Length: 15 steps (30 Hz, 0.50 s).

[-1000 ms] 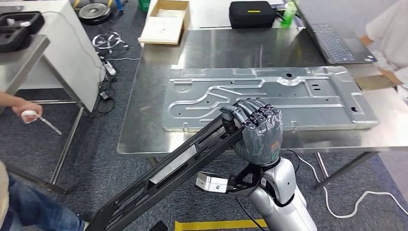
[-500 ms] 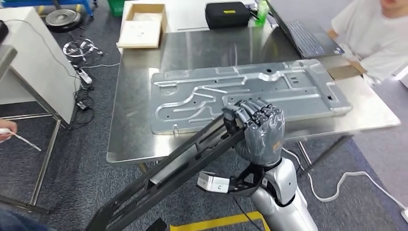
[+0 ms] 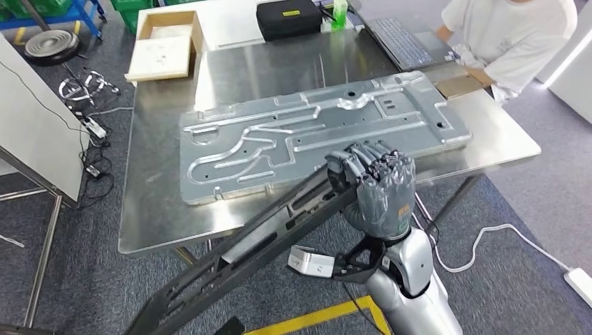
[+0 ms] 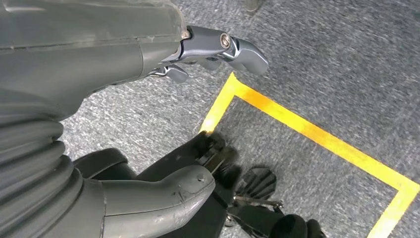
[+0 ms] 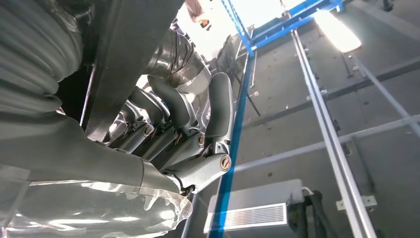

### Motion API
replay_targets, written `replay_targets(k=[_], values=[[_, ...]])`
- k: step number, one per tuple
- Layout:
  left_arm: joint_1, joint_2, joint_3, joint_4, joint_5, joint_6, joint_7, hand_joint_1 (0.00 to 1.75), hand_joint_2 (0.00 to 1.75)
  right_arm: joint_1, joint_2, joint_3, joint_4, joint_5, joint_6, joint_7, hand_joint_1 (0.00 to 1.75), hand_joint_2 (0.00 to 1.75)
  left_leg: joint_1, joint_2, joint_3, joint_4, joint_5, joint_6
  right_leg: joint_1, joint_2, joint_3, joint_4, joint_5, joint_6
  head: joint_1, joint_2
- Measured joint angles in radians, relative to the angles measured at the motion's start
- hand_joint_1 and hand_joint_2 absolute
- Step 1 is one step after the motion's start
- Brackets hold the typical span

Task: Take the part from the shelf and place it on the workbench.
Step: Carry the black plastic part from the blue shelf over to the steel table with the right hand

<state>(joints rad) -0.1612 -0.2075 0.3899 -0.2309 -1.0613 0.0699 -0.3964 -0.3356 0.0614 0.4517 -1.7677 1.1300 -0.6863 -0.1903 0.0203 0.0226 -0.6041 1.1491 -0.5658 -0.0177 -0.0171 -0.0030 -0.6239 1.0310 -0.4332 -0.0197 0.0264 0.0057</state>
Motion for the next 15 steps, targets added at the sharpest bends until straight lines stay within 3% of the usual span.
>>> replay_targets(k=[2,3,4,6,8,12,13,15], values=[[0.003,0.000,0.000,0.000,0.000,0.000,0.000,0.00,1.75,0.000,0.000,0.000,0.000,0.001,0.000,0.000,1.75,1.75,0.000,-0.010,-0.067,0.126,-0.044,0.001,0.006,0.007,0.000,0.001,-0.002,-0.005,0.000,0.000],[0.005,0.001,0.000,0.000,0.000,0.000,0.000,0.00,1.75,0.000,0.000,0.000,0.000,0.001,0.000,0.000,1.75,1.75,-0.001,-0.012,-0.083,0.148,-0.038,0.003,0.010,0.012,0.001,0.002,-0.003,-0.007,0.000,0.000],[0.006,0.001,0.000,0.000,0.000,0.000,0.000,0.00,1.75,0.000,0.000,0.000,0.000,0.001,0.000,0.000,1.75,1.75,-0.002,-0.013,-0.081,0.132,-0.014,0.007,0.012,0.017,0.003,0.003,-0.004,-0.008,0.000,0.000],[0.006,0.002,0.000,0.000,0.000,0.000,0.000,0.00,1.75,0.000,0.000,0.000,0.000,0.001,0.000,0.000,1.75,1.75,-0.007,-0.017,-0.034,0.012,0.063,0.020,0.015,0.024,0.008,0.004,-0.007,-0.008,0.000,0.000],[0.004,0.002,0.000,0.000,0.000,0.000,0.000,0.00,1.75,0.000,0.000,0.000,0.000,0.001,0.000,0.000,1.75,1.75,-0.014,-0.025,0.009,-0.096,0.105,0.034,0.016,0.029,0.006,0.007,-0.009,-0.002,0.000,0.000],[0.004,0.003,0.000,0.000,0.000,-0.001,-0.002,0.00,1.75,0.001,0.000,-0.001,0.000,0.001,-0.001,0.000,1.75,1.75,-0.017,-0.027,0.027,-0.139,0.114,0.047,0.014,0.031,0.001,0.008,-0.009,0.020,0.000,0.000],[0.003,0.002,0.000,0.000,0.000,-0.001,-0.003,0.00,1.75,0.000,0.000,-0.001,0.000,0.001,-0.001,0.000,1.75,1.75,-0.014,-0.025,0.032,-0.147,0.119,0.051,0.014,0.027,-0.004,0.024,-0.022,0.025,0.001,0.000],[0.002,0.001,0.000,0.000,0.000,-0.002,-0.004,0.00,1.75,-0.002,0.000,-0.005,0.000,0.001,-0.001,0.002,1.75,1.75,-0.011,-0.021,0.038,-0.156,0.124,0.057,0.011,0.018,-0.045,0.116,-0.075,0.033,0.001,0.000]])
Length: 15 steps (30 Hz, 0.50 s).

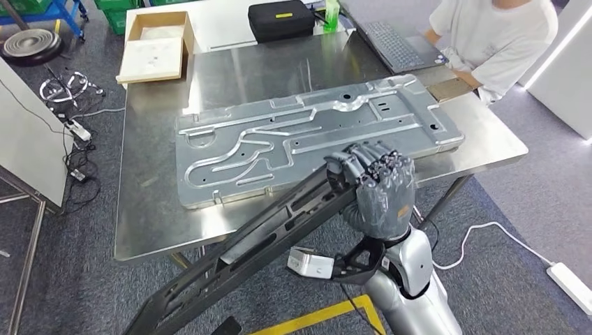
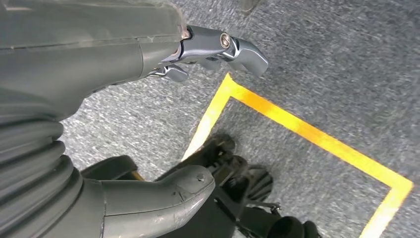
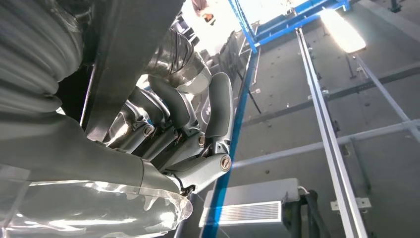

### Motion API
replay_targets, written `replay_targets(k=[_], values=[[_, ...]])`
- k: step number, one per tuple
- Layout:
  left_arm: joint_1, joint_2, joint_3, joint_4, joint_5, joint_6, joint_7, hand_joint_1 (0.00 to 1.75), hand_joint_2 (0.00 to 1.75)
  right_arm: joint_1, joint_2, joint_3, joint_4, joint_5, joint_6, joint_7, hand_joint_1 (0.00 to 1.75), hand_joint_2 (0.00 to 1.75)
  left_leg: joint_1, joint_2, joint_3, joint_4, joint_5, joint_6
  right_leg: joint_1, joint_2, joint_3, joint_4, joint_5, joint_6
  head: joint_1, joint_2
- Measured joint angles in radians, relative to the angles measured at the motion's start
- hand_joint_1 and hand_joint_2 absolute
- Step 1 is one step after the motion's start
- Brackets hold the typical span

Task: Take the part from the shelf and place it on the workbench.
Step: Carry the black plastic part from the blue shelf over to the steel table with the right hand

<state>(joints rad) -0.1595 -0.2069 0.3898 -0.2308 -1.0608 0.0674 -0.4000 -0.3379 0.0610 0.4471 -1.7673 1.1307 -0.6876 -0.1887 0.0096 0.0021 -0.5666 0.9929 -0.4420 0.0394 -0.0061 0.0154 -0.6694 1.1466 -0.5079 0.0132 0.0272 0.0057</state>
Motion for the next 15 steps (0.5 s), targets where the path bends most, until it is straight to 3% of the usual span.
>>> replay_targets(k=[2,3,4,6,8,13,15], values=[[0.000,0.000,0.000,0.000,0.000,-0.002,0.000,0.00,1.75,0.000,0.000,-0.004,0.001,0.000,0.000,0.002,1.75,1.75,0.000,0.004,-0.001,0.001,-0.001,0.002,-0.006,-0.003,-0.062,0.124,-0.051,0.008,0.000,0.000],[0.001,0.000,0.000,0.000,0.001,-0.003,0.000,0.00,1.75,0.001,-0.001,-0.006,0.002,0.000,0.000,0.003,1.75,1.75,0.000,0.005,-0.001,0.002,-0.002,0.001,-0.010,-0.005,-0.078,0.153,-0.053,0.012,0.000,0.000],[0.001,0.000,0.000,0.000,0.001,-0.004,0.000,0.00,1.75,0.001,-0.001,-0.007,0.003,0.000,0.000,0.003,1.75,1.75,0.001,0.006,0.000,0.003,-0.003,-0.001,-0.014,-0.007,-0.075,0.145,-0.036,0.015,0.000,0.000],[0.001,0.000,0.000,0.000,0.003,-0.009,-0.002,0.00,1.75,-0.001,-0.001,-0.009,0.004,0.000,0.001,0.005,1.75,1.75,0.003,0.006,0.002,0.009,-0.010,-0.007,-0.021,-0.014,-0.018,0.030,0.030,0.020,0.000,0.000],[-0.001,0.000,0.000,0.000,0.004,-0.015,-0.006,0.00,1.75,-0.006,-0.001,-0.011,0.005,-0.001,0.001,0.008,1.75,1.75,0.000,0.006,-0.001,0.020,-0.018,-0.018,-0.020,-0.019,0.035,-0.077,0.065,0.017,0.000,0.000],[-0.002,0.000,0.000,0.000,0.011,-0.037,-0.017,0.00,1.75,-0.010,-0.001,-0.017,0.006,-0.005,0.001,0.013,1.75,1.75,0.001,0.009,-0.008,0.032,-0.033,-0.045,-0.014,-0.014,0.048,-0.107,0.060,-0.015,-0.001,0.000],[-0.002,0.001,0.000,0.000,0.012,-0.048,-0.026,0.00,1.75,-0.012,-0.001,-0.020,0.006,-0.010,0.000,0.013,1.75,1.75,0.003,0.008,-0.042,0.106,-0.072,-0.051,-0.014,-0.015,0.057,-0.112,0.056,-0.030,-0.001,0.000]])
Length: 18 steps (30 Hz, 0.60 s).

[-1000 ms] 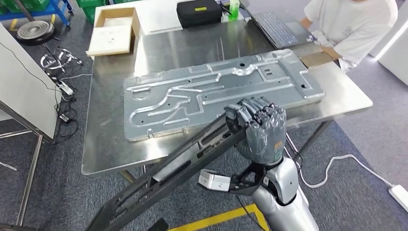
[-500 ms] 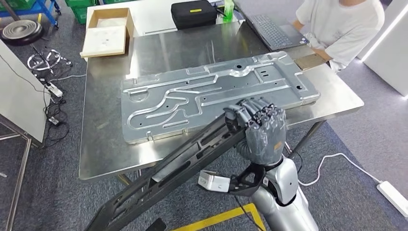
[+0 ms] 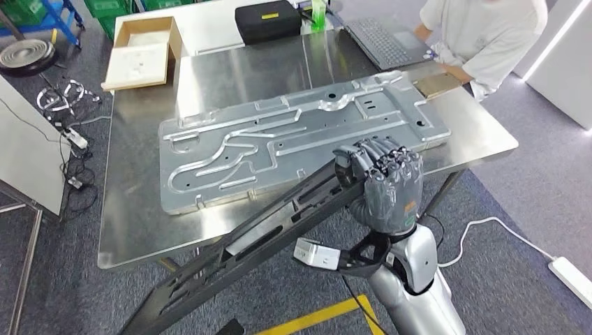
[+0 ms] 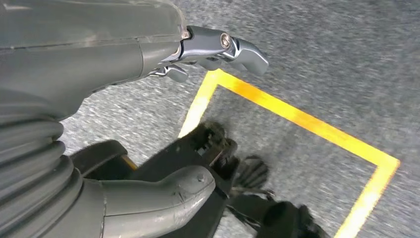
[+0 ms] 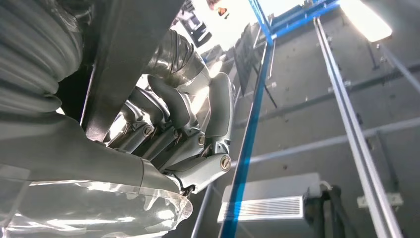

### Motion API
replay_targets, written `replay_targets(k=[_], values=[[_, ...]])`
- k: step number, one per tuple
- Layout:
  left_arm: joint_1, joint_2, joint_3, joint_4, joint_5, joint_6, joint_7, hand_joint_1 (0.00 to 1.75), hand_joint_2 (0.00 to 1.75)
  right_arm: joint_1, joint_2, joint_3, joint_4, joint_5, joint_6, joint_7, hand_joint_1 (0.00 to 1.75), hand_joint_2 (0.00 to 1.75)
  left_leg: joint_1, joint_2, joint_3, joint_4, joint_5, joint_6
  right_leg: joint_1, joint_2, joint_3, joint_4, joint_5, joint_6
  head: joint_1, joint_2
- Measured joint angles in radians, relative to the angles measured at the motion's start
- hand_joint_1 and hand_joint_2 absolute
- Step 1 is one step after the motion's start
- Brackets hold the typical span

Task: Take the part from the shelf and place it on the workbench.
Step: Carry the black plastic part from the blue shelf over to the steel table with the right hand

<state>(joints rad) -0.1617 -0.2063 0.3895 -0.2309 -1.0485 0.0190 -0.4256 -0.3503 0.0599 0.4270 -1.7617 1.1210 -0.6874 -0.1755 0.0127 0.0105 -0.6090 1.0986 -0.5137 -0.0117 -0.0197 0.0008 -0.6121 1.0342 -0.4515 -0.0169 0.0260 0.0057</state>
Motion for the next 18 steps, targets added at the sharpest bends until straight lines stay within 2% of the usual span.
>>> replay_targets(k=[2,3,4,5,7,8,9,11,14,15,16,18], values=[[0.003,0.001,0.000,0.000,0.001,-0.007,-0.005,0.00,1.75,-0.001,0.000,-0.002,0.000,-0.004,0.000,0.000,1.75,1.75,0.000,-0.002,-0.072,0.135,-0.052,0.001,0.005,0.000,0.005,0.000,-0.005,-0.008,0.000,0.000],[0.005,0.003,0.000,0.000,0.001,-0.008,-0.006,0.00,1.75,-0.001,0.000,-0.002,0.001,-0.005,0.000,0.000,1.75,1.75,0.000,-0.002,-0.103,0.188,-0.063,0.003,0.008,0.001,0.007,0.001,-0.007,-0.010,0.000,0.000],[0.008,0.004,0.000,0.000,0.002,-0.009,-0.006,0.00,1.75,0.000,0.000,-0.003,0.002,-0.006,0.000,0.000,1.75,1.75,0.000,-0.002,-0.120,0.209,-0.057,0.005,0.010,0.003,0.009,0.001,-0.010,-0.012,0.000,0.000],[0.010,0.006,0.000,0.000,0.002,-0.009,-0.006,0.00,1.75,0.000,0.000,-0.003,0.002,-0.006,-0.001,0.000,1.75,1.75,-0.001,-0.002,-0.117,0.192,-0.033,0.009,0.012,0.006,0.013,0.002,-0.012,-0.012,0.000,0.000],[0.011,0.008,0.000,0.000,0.002,-0.009,-0.006,0.00,1.75,0.000,0.000,-0.003,0.003,-0.006,-0.001,-0.001,1.75,1.75,-0.003,-0.004,-0.066,0.069,0.043,0.021,0.014,0.011,0.024,0.003,-0.019,-0.009,0.000,0.000],[0.010,0.008,0.000,0.000,0.003,-0.008,-0.006,0.00,1.75,0.000,0.000,-0.004,0.003,-0.007,-0.001,-0.001,1.75,1.75,-0.006,-0.005,-0.037,0.007,0.068,0.025,0.016,0.013,0.028,0.004,-0.023,-0.007,0.000,0.000],[0.009,0.009,0.000,0.000,0.003,-0.008,-0.006,0.00,1.75,0.000,0.000,-0.004,0.003,-0.008,-0.002,-0.002,1.75,1.75,-0.008,-0.006,-0.017,-0.037,0.080,0.028,0.016,0.014,0.028,0.005,-0.025,-0.003,0.000,0.000],[0.009,0.010,-0.001,0.000,0.005,-0.006,-0.005,0.00,1.75,0.000,0.000,-0.006,0.003,-0.009,-0.002,-0.004,1.75,1.75,-0.013,-0.007,-0.004,-0.064,0.076,0.030,0.017,0.015,0.026,0.004,-0.027,0.007,0.000,0.000],[0.008,0.011,-0.003,0.000,0.005,-0.006,-0.005,0.00,1.75,-0.001,0.000,-0.006,0.002,-0.009,-0.002,-0.007,1.75,1.75,-0.009,-0.008,0.007,-0.081,0.075,0.041,0.015,0.012,0.025,0.017,-0.040,0.022,0.000,0.000],[0.007,0.011,-0.004,0.000,0.005,-0.006,-0.005,0.00,1.75,-0.002,0.000,-0.006,0.002,-0.009,-0.002,-0.008,1.75,1.75,-0.006,-0.008,0.014,-0.087,0.075,0.045,0.015,0.011,0.014,0.044,-0.055,0.026,0.000,0.000],[0.005,0.010,-0.005,0.000,0.005,-0.006,-0.005,0.00,1.75,-0.003,-0.001,-0.007,0.002,-0.009,-0.002,-0.008,1.75,1.75,-0.005,-0.007,0.019,-0.089,0.074,0.049,0.014,0.009,-0.012,0.095,-0.077,0.029,0.000,0.000],[0.004,0.010,-0.006,0.000,0.006,-0.006,-0.005,0.00,1.75,-0.002,-0.001,-0.008,0.002,-0.009,-0.002,-0.009,1.75,1.75,-0.005,-0.006,0.024,-0.088,0.067,0.054,0.012,0.008,-0.089,0.223,-0.121,0.034,0.000,0.000]])
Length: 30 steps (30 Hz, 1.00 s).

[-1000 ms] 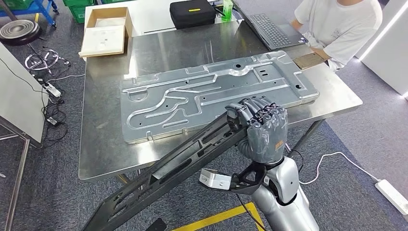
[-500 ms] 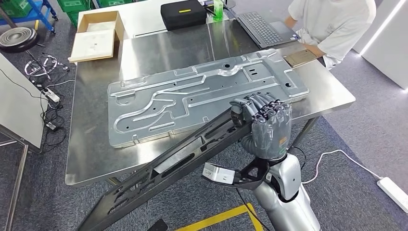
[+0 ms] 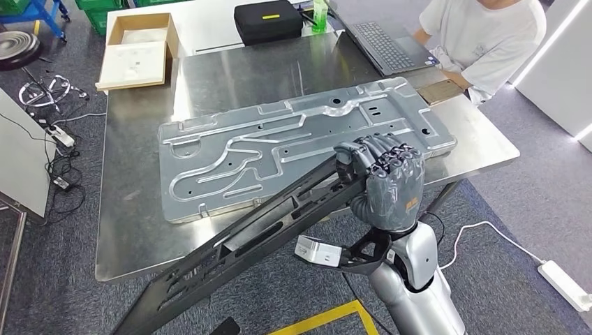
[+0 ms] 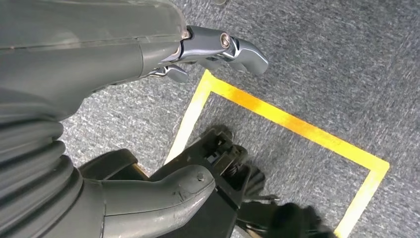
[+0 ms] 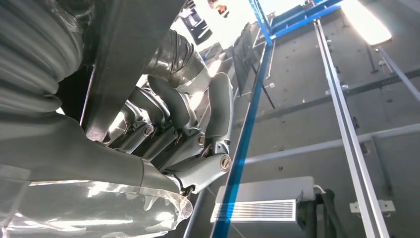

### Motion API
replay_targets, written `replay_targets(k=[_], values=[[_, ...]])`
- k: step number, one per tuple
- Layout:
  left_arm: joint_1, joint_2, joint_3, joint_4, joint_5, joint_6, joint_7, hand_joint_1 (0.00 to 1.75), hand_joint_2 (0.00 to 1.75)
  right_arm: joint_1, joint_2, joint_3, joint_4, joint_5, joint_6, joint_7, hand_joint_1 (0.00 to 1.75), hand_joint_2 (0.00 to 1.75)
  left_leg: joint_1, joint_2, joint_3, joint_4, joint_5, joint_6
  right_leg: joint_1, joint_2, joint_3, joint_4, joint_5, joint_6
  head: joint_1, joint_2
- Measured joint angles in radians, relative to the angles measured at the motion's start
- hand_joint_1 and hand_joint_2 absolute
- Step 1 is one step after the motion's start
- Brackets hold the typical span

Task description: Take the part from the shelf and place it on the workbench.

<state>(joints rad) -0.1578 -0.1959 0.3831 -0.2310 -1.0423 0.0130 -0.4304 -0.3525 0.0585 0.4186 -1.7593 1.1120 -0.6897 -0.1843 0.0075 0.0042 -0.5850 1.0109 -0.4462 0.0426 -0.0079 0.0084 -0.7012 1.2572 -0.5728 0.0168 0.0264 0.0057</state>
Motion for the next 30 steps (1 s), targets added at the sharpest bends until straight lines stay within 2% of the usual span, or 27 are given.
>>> replay_targets(k=[1,2,3,4,5,6,7,8,10,12,13,15,16,17,18,20,22,23,25,27,28,30], values=[[0.000,0.000,0.000,0.000,0.001,0.000,0.000,0.00,1.75,0.001,-0.001,-0.001,0.000,0.000,0.000,0.000,1.75,1.75,0.000,0.000,0.003,0.002,-0.004,0.001,-0.001,-0.001,-0.033,0.046,-0.005,0.002,0.000,0.000],[0.000,0.000,0.000,0.000,0.002,0.000,0.001,0.00,1.75,0.002,-0.002,-0.001,0.000,0.000,0.000,0.000,1.75,1.75,0.000,0.000,0.006,0.004,-0.009,0.001,-0.003,-0.002,-0.048,0.054,0.010,0.003,0.000,0.000],[0.001,0.000,0.000,0.000,0.003,0.000,0.001,0.00,1.75,0.002,-0.003,-0.001,0.000,0.000,0.000,0.000,1.75,1.75,0.000,-0.001,0.012,0.006,-0.015,0.000,-0.004,-0.002,-0.040,0.021,0.044,0.003,0.000,0.000],[0.001,0.000,0.000,0.000,0.003,0.000,0.001,0.00,1.75,0.002,-0.003,-0.001,0.000,0.000,0.000,0.000,1.75,1.75,0.000,-0.001,0.019,0.008,-0.022,-0.002,-0.005,-0.004,-0.017,-0.041,0.090,0.002,0.000,0.000],[0.001,0.000,0.000,0.000,0.003,0.000,0.001,0.00,1.75,0.002,-0.004,-0.001,0.000,0.000,0.000,0.000,1.75,1.75,-0.001,-0.002,0.025,0.010,-0.028,-0.005,-0.004,-0.006,0.012,-0.106,0.123,-0.001,0.000,0.000],[0.000,0.000,0.000,0.000,0.004,0.000,0.001,0.00,1.75,0.001,-0.004,-0.001,0.000,0.000,0.000,0.000,1.75,1.75,-0.003,-0.002,0.029,0.012,-0.034,-0.010,-0.002,-0.007,0.036,-0.162,0.145,-0.004,0.000,0.000],[-0.001,0.000,0.000,0.000,0.005,0.002,0.001,0.00,1.75,0.000,-0.004,-0.001,0.000,0.000,0.000,0.000,1.75,1.75,-0.004,-0.002,0.030,0.013,-0.037,-0.015,0.000,-0.007,0.050,-0.194,0.153,-0.007,0.000,0.000],[-0.002,0.000,0.000,0.000,0.007,0.005,0.002,0.00,1.75,0.000,-0.004,-0.002,0.000,0.000,0.000,0.000,1.75,1.75,-0.005,-0.002,0.030,0.013,-0.039,-0.020,0.003,-0.006,0.054,-0.205,0.148,-0.011,0.000,0.000],[-0.003,0.000,0.000,0.000,0.011,0.012,0.003,0.00,1.75,0.000,-0.005,-0.002,0.000,0.000,0.000,0.000,1.75,1.75,-0.005,0.000,0.031,0.011,-0.044,-0.030,0.002,-0.003,0.056,-0.212,0.145,-0.021,-0.001,0.000],[-0.004,0.000,0.000,0.000,0.014,0.015,0.002,0.00,1.75,-0.001,-0.005,-0.002,0.000,0.001,0.001,0.000,1.75,1.75,-0.004,0.000,0.023,0.039,-0.066,-0.040,-0.002,-0.003,0.067,-0.220,0.143,-0.031,-0.001,0.000],[-0.004,0.000,0.000,0.000,0.014,0.016,0.002,0.00,1.75,-0.002,-0.005,-0.003,0.000,0.001,0.002,0.000,1.75,1.75,-0.002,-0.001,0.005,0.080,-0.088,-0.044,-0.004,-0.004,0.073,-0.224,0.142,-0.036,-0.002,0.000],[-0.003,0.000,0.000,0.000,0.014,0.018,0.002,0.00,1.75,-0.003,-0.006,-0.003,0.000,0.001,0.004,0.001,1.75,1.75,-0.001,-0.001,-0.062,0.210,-0.141,-0.050,-0.003,-0.005,0.078,-0.224,0.138,-0.043,-0.002,0.000],[-0.002,0.000,0.000,0.000,0.014,0.018,0.001,0.00,1.75,-0.003,-0.006,-0.003,0.000,0.001,0.006,0.002,1.75,1.75,0.000,-0.001,-0.096,0.266,-0.156,-0.052,-0.003,-0.005,0.079,-0.224,0.136,-0.045,-0.002,0.000],[-0.001,0.001,0.000,0.000,0.014,0.018,0.001,0.00,1.75,-0.002,-0.006,-0.003,0.000,0.001,0.008,0.003,1.75,1.75,0.001,-0.001,-0.117,0.293,-0.152,-0.054,-0.002,-0.004,0.079,-0.223,0.134,-0.046,-0.002,0.000],[0.000,0.001,0.000,0.000,0.014,0.019,0.001,0.00,1.75,-0.002,-0.006,-0.004,0.000,0.000,0.010,0.005,1.75,1.75,0.002,-0.001,-0.119,0.281,-0.128,-0.054,-0.002,-0.002,0.081,-0.222,0.133,-0.045,-0.002,0.000],[0.000,0.002,0.000,0.000,0.015,0.019,0.001,0.00,1.75,-0.003,-0.007,-0.008,0.000,-0.001,0.012,0.009,1.75,1.75,0.003,-0.001,-0.075,0.164,-0.049,-0.050,-0.002,0.000,0.085,-0.219,0.128,-0.042,-0.002,0.000],[-0.003,0.002,0.000,0.000,0.015,0.019,0.000,0.00,1.75,-0.006,-0.008,-0.016,0.000,-0.005,0.016,0.012,1.75,1.75,0.000,-0.002,-0.027,0.052,-0.006,-0.042,0.001,0.002,0.085,-0.214,0.124,-0.033,-0.002,0.000],[-0.004,0.002,0.000,0.000,0.016,0.019,0.000,0.00,1.75,-0.007,-0.009,-0.020,0.000,-0.008,0.019,0.014,1.75,1.75,-0.002,-0.002,-0.017,0.027,-0.003,-0.038,0.002,0.002,0.084,-0.214,0.123,-0.028,-0.002,0.000],[-0.004,0.002,0.000,0.000,0.016,0.019,-0.002,0.00,1.75,-0.009,-0.011,-0.027,0.000,-0.013,0.023,0.015,1.75,1.75,-0.003,-0.004,-0.014,0.020,-0.004,-0.030,0.003,0.002,0.083,-0.215,0.124,-0.017,-0.002,0.000],[-0.004,0.002,-0.001,0.000,0.015,0.019,-0.007,0.00,1.75,-0.011,-0.014,-0.035,0.000,-0.016,0.025,0.015,1.75,1.75,0.001,-0.004,-0.011,0.011,0.002,-0.019,0.001,0.000,0.075,-0.194,0.108,-0.008,-0.002,0.000],[-0.005,0.002,-0.002,0.000,0.015,0.018,-0.010,0.00,1.75,-0.012,-0.016,-0.039,0.000,-0.016,0.025,0.015,1.75,1.75,0.003,-0.003,-0.009,0.007,0.004,-0.013,0.000,-0.001,0.060,-0.159,0.086,-0.004,-0.002,0.000],[-0.005,0.001,-0.003,0.000,0.013,0.017,-0.013,0.00,1.75,-0.013,-0.019,-0.047,0.002,-0.017,0.025,0.015,1.75,1.75,0.002,-0.002,-0.009,0.006,0.004,-0.007,-0.003,-0.002,0.004,-0.042,0.025,0.002,-0.001,0.000]])
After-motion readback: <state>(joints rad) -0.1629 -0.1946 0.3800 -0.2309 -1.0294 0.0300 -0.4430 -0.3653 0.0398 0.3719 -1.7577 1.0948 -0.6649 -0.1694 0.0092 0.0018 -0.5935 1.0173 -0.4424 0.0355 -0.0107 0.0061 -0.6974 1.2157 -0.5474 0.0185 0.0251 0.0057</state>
